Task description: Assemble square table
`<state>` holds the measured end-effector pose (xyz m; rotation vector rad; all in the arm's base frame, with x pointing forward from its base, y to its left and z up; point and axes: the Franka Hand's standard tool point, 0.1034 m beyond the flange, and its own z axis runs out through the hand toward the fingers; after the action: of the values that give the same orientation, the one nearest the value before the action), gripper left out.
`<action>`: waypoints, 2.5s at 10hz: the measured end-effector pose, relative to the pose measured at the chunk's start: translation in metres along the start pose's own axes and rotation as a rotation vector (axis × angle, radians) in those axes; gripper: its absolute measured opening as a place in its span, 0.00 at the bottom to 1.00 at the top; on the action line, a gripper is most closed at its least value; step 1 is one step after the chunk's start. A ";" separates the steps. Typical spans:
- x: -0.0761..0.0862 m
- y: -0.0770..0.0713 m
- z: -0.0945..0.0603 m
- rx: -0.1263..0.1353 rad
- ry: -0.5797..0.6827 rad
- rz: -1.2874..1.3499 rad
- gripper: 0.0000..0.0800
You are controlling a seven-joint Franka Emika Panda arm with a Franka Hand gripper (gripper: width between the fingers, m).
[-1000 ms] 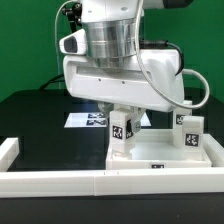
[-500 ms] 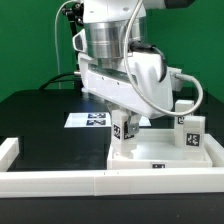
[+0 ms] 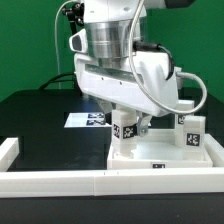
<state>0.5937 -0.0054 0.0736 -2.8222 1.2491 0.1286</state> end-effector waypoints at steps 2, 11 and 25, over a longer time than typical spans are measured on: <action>0.002 0.002 0.000 -0.001 0.001 -0.141 0.81; -0.009 0.001 -0.005 -0.046 0.092 -0.914 0.81; -0.005 0.000 -0.007 -0.038 0.097 -0.828 0.36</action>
Offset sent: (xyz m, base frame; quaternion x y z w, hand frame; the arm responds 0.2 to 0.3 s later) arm 0.0000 0.0000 0.0000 0.0000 0.0000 -0.1296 0.9916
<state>0.5909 -0.0019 0.0811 -3.1319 0.0084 -0.0258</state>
